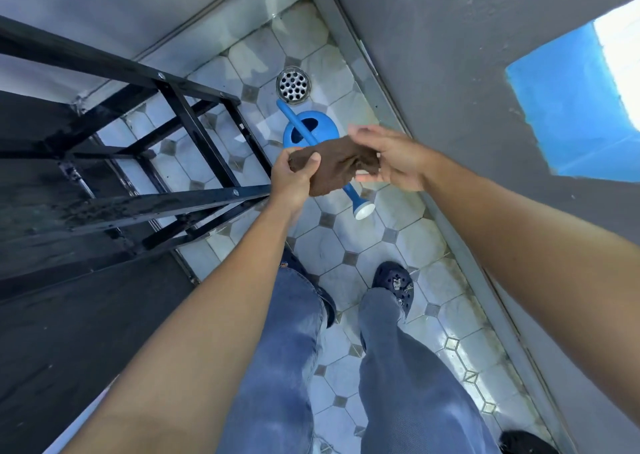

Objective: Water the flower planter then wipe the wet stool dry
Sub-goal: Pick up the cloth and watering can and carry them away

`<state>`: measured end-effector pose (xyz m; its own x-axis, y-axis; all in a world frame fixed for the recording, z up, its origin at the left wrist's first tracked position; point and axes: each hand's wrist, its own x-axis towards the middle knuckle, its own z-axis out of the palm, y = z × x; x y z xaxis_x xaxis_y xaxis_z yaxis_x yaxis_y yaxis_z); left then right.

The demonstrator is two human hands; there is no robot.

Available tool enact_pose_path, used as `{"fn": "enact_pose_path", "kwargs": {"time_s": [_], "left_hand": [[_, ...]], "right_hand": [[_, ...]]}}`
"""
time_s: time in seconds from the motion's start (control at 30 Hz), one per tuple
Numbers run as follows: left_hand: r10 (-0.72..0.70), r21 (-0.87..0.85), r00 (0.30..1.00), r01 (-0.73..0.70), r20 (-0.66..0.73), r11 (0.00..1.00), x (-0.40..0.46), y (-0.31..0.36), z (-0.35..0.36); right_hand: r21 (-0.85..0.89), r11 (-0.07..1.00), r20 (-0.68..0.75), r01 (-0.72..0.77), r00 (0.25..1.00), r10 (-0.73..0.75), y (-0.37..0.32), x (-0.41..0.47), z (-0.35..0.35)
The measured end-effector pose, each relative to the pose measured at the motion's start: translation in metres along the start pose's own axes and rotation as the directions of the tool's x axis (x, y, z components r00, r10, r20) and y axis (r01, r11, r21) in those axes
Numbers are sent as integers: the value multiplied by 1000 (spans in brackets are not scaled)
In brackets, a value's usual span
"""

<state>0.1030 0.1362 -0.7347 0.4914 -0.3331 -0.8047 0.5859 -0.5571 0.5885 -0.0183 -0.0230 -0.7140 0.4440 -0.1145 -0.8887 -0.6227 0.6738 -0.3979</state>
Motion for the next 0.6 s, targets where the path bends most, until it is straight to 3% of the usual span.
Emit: {"fn": "enact_pose_path", "kwargs": {"time_s": [0.1,0.27,0.37,0.47,0.6], "left_hand": [[139,92,978,-126,-153,988,22,0,1],[214,159,930,-172,-298,972,68,-3,-3],[258,380,934,-151,-246,912,81,-11,-2],[355,670,923,-170,-148,723,83,-34,1],[233,772,972,-115,-43,625,77,-47,-4]], "right_hand": [[-369,926,-99,76,988,-121,-10,30,18],[-450,868,-125,207,948,-292,-23,82,35],[-624,760,-142,181,930,-338,-14,108,35],[-835,535,-107,128,916,-386,4,125,36],[-863,498,-132,81,916,-378,21,128,45]]}}
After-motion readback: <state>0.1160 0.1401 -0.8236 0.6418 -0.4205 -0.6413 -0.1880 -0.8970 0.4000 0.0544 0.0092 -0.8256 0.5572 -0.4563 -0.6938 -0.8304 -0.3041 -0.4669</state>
